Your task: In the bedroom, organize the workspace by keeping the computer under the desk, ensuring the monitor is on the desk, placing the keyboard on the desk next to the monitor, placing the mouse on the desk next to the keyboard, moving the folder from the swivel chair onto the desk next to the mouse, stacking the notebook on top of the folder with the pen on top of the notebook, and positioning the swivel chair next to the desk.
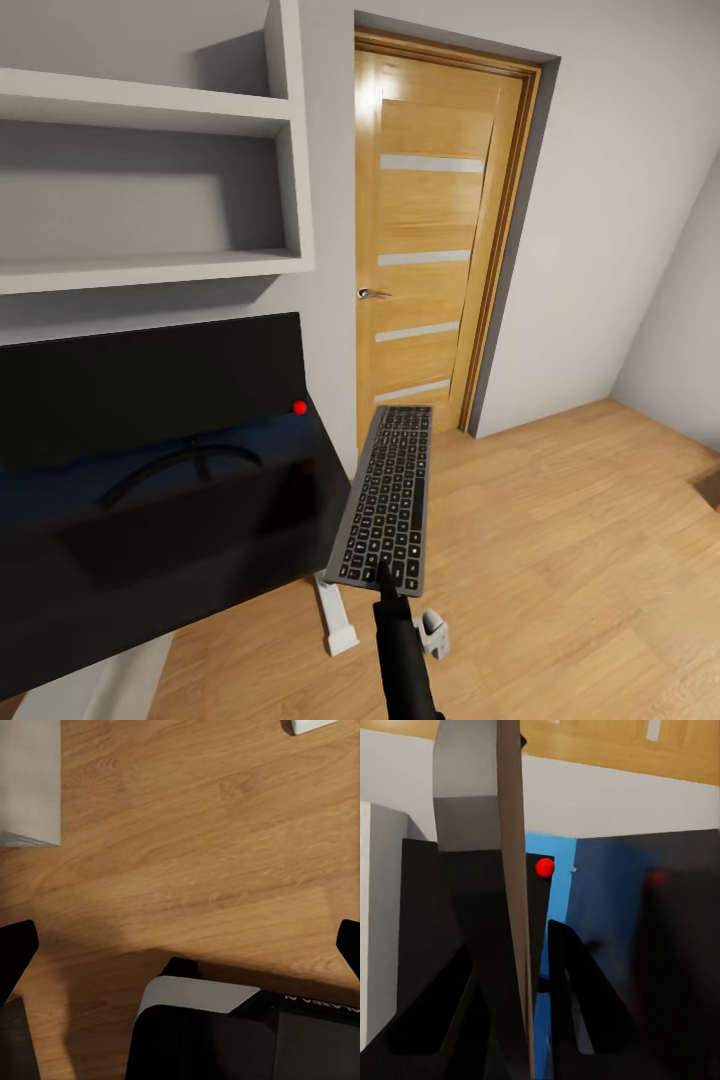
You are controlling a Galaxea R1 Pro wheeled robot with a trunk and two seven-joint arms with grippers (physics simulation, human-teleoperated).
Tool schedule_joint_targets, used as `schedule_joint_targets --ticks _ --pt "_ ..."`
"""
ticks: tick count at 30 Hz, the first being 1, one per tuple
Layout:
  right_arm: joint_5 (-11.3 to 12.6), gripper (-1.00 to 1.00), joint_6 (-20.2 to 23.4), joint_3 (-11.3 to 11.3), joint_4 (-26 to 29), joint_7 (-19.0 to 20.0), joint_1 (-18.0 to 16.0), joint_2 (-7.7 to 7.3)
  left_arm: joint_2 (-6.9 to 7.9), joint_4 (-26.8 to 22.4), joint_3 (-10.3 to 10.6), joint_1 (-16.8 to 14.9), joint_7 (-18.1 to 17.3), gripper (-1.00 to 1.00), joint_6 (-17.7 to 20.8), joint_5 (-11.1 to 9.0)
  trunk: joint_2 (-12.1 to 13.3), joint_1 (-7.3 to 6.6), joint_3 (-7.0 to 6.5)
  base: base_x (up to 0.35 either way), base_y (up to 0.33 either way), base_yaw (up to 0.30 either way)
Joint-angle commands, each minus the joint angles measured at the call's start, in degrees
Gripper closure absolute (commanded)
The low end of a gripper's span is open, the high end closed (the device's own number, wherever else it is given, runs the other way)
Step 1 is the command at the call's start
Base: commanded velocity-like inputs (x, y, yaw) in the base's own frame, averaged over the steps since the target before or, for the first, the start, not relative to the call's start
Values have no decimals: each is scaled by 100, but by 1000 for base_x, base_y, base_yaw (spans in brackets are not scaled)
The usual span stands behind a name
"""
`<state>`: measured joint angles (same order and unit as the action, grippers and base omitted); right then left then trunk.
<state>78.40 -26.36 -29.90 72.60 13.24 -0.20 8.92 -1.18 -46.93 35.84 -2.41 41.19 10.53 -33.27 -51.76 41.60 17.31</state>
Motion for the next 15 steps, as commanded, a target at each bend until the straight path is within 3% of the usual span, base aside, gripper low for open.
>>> schedule_joint_targets --ticks 1,6,15 --pt "59 100 -18 -13 1 35 -4 -2 4 -9 20 -5 41 -100 28 -20 -5 1 6 -21 79 0" --pt "61 100 -20 -23 0 38 -4 -4 4 -9 20 -5 41 -100 28 -21 -5 1 6 -72 101 0" --pt "61 100 -27 -21 0 32 -2 -13 4 -9 20 -5 39 -100 28 -22 -5 1 6 -8 9 0"
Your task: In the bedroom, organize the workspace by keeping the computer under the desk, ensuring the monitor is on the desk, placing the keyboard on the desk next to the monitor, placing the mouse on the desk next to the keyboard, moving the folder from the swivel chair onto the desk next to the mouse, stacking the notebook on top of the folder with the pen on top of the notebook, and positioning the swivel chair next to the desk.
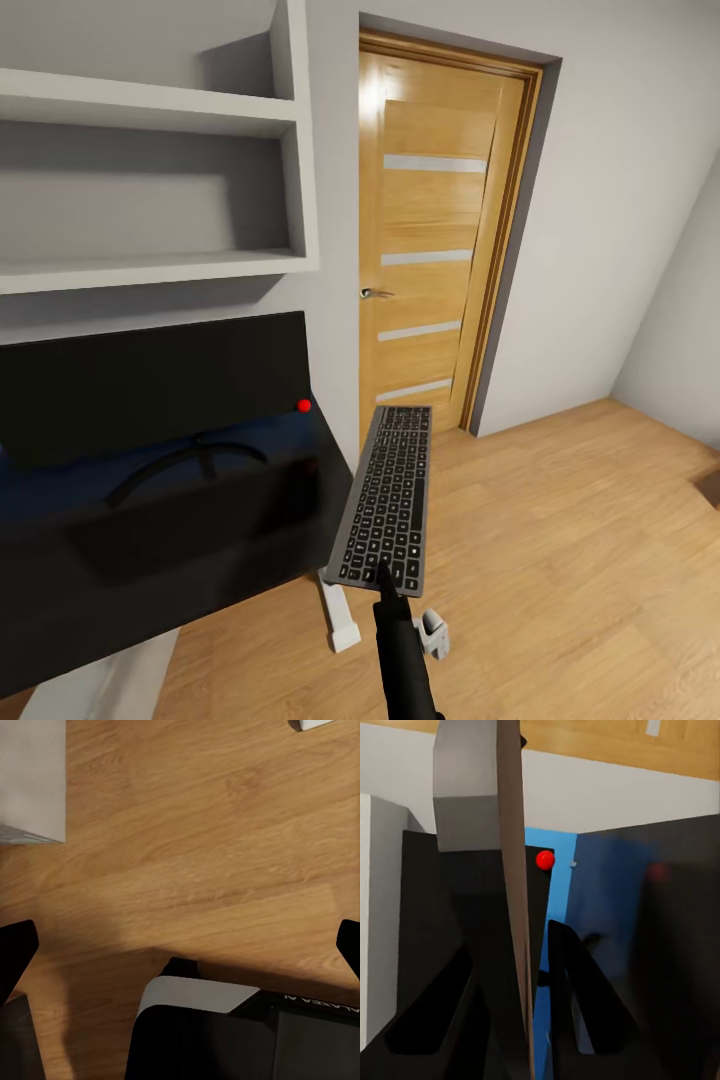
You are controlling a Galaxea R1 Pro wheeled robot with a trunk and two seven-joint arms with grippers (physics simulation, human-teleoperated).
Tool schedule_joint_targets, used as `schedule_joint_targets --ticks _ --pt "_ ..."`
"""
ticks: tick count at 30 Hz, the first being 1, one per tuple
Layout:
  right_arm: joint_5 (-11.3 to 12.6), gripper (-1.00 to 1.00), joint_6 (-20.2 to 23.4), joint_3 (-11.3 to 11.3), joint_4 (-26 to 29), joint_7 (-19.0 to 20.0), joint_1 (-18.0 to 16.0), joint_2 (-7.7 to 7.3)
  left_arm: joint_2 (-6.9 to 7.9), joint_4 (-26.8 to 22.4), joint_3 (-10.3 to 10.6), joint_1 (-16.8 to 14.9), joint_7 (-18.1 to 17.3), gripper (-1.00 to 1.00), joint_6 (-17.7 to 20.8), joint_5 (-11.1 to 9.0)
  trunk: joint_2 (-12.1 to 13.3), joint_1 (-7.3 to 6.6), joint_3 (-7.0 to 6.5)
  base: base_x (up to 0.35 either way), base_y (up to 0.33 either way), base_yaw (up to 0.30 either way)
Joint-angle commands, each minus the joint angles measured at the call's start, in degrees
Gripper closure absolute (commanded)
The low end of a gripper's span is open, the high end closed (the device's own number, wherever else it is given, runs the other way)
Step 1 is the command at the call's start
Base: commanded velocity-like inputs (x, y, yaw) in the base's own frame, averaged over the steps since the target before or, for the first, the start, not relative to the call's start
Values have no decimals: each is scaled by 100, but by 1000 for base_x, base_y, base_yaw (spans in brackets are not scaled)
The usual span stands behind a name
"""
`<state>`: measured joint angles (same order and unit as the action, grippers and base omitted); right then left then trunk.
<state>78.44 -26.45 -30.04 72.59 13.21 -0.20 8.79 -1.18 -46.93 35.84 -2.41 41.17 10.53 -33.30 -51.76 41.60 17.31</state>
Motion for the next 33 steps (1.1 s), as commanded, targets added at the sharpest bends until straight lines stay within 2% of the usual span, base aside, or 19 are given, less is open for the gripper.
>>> schedule_joint_targets --ticks 1,20,33 --pt "57 100 -18 -8 1 34 0 0 4 -9 20 -5 41 -100 28 -19 -5 1 6 -38 41 0" --pt "49 100 -18 20 -5 6 -4 9 4 -9 20 -5 41 -100 28 -19 -5 1 6 -17 132 0" --pt "115 100 -18 33 0 6 1 5 2 -9 20 -5 41 -100 28 -19 -5 1 6 -24 49 0"
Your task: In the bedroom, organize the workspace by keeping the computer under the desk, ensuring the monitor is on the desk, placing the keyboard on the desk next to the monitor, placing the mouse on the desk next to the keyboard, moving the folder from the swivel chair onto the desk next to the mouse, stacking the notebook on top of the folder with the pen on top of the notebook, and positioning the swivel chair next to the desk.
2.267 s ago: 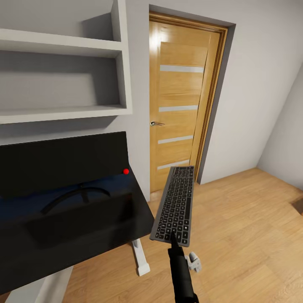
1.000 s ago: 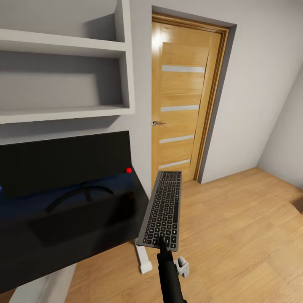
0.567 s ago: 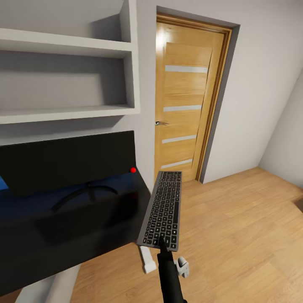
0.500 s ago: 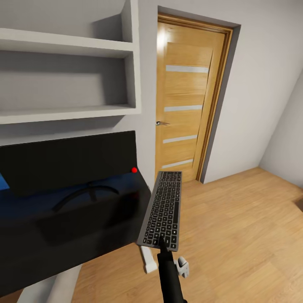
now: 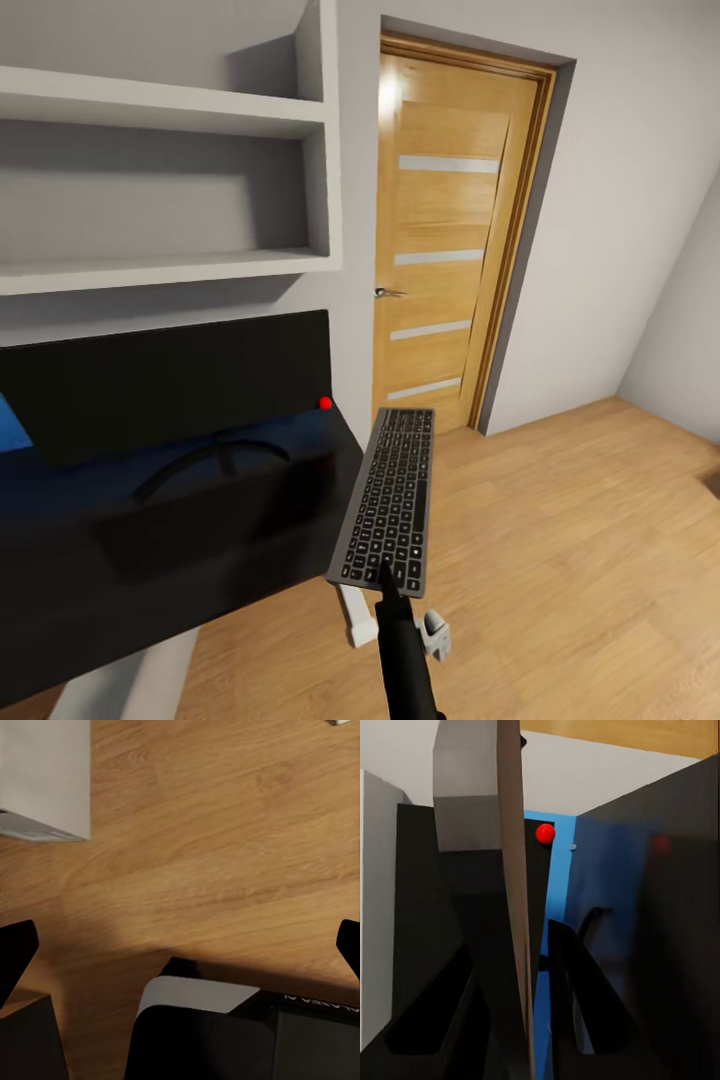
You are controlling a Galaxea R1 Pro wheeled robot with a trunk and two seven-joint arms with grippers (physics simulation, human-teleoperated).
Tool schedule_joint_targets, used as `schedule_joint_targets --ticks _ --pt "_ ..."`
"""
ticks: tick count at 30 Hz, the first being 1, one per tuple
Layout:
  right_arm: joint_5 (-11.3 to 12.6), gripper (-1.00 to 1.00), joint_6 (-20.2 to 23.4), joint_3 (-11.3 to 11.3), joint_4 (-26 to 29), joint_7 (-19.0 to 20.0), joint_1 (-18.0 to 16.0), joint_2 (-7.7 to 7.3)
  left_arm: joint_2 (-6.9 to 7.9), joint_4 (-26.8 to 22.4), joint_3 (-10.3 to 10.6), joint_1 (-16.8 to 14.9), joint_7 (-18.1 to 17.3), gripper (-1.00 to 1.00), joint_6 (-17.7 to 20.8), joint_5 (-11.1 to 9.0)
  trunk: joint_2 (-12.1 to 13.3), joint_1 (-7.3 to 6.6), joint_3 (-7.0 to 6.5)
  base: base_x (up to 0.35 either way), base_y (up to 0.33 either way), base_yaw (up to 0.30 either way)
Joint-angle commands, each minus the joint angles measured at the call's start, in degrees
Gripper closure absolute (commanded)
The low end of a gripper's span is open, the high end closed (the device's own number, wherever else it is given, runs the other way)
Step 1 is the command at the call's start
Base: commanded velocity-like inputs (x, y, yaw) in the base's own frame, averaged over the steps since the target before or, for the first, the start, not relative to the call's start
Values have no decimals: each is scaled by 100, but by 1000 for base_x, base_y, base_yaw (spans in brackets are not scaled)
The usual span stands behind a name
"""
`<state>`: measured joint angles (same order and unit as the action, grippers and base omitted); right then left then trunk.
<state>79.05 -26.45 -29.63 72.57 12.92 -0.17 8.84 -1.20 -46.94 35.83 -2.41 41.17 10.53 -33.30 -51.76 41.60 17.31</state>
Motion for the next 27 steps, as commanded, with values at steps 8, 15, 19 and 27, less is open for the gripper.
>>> schedule_joint_targets --ticks 8,15,19,27 --pt "129 100 -26 0 2 59 -5 -5 6 -9 20 -5 41 -100 28 -19 -5 0 6 -20 20 0" --pt "137 100 -19 -9 3 61 -3 -10 6 -21 20 -5 46 -100 28 -13 -5 0 6 -1 1 0" --pt "130 100 -18 -8 11 62 -3 -44 1 -87 13 -6 49 -100 28 -10 -5 0 6 0 0 0" --pt "145 100 -8 -15 12 70 -2 -89 3 -198 12 -6 49 -100 28 -16 -326 176 150 0 0 0"
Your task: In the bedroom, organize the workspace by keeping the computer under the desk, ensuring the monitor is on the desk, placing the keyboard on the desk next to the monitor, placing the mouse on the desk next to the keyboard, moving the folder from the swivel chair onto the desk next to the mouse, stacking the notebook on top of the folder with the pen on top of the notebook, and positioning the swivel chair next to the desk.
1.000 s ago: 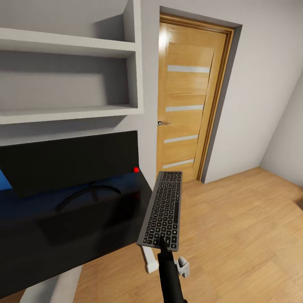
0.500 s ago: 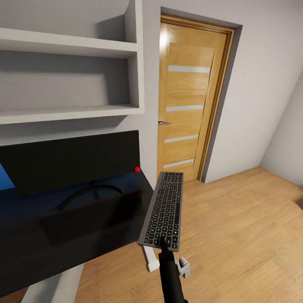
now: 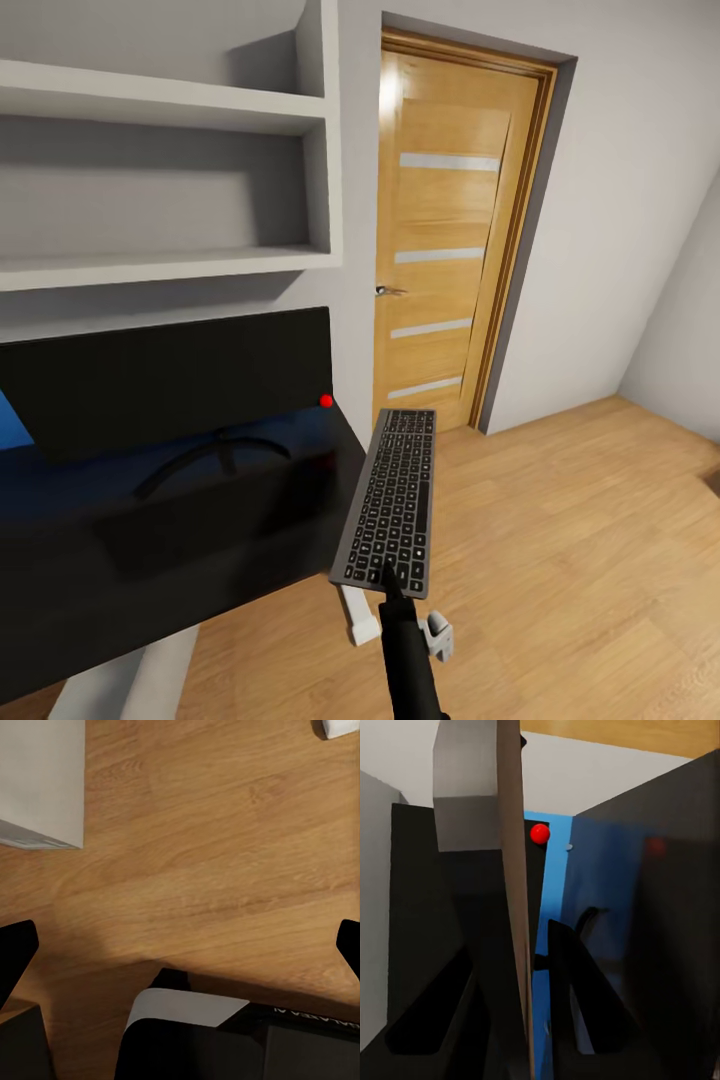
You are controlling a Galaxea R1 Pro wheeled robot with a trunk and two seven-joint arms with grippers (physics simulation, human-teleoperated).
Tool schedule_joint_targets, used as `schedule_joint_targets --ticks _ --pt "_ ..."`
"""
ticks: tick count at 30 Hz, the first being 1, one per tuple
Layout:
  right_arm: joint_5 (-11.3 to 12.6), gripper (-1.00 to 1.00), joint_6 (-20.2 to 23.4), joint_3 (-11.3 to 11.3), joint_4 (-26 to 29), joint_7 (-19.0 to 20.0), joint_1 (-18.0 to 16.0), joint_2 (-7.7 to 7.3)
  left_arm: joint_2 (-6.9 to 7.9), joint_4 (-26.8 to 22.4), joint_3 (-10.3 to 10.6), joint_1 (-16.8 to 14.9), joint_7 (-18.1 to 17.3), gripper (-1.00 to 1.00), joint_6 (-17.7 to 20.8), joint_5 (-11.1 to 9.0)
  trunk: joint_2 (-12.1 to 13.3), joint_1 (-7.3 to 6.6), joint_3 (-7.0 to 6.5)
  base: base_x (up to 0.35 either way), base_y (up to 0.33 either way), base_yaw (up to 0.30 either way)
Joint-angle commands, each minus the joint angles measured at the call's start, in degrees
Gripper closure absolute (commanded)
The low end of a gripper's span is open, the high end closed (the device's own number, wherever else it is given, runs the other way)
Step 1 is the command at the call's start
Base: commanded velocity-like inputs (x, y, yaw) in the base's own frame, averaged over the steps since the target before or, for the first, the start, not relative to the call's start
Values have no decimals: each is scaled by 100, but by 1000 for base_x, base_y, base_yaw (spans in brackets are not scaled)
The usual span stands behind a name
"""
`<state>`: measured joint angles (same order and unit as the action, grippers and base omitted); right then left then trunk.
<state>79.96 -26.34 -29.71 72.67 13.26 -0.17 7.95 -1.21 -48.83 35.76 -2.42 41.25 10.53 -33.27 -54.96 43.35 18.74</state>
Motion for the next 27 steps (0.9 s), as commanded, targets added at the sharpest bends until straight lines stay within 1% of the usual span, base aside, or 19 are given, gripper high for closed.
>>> schedule_joint_targets --ticks 1,4,7,9,11,14,19,27 --pt "54 100 -16 -8 2 33 -3 -2 5 -10 18 -5 41 -100 28 -20 -46 23 24 0 0 0" --pt "68 100 3 -11 1 24 -4 -8 3 -12 18 -5 41 -100 28 -21 -167 89 78 0 0 0" --pt "120 100 153 -12 6 20 -1 -12 5 -12 18 -4 41 -100 30 -21 -287 155 132 0 0 0" --pt "225 100 391 -6 3 19 -3 -12 6 -13 18 -4 41 -100 29 -21 -367 199 168 0 0 0" --pt "395 100 573 3 2 19 -3 -15 6 -13 18 -4 41 -100 28 -22 -447 243 204 0 0 0" --pt "622 100 688 8 1 19 -4 -16 3 -9 18 -4 41 -100 28 -22 -568 309 258 0 0 0" --pt "690 100 708 23 -4 19 -2 -13 1 -4 18 -4 41 -100 30 -22 -768 419 347 0 0 0" --pt "712 100 718 32 -2 26 -6 -13 -2 -4 18 -4 41 -100 29 -22 -1089 594 491 0 0 0"
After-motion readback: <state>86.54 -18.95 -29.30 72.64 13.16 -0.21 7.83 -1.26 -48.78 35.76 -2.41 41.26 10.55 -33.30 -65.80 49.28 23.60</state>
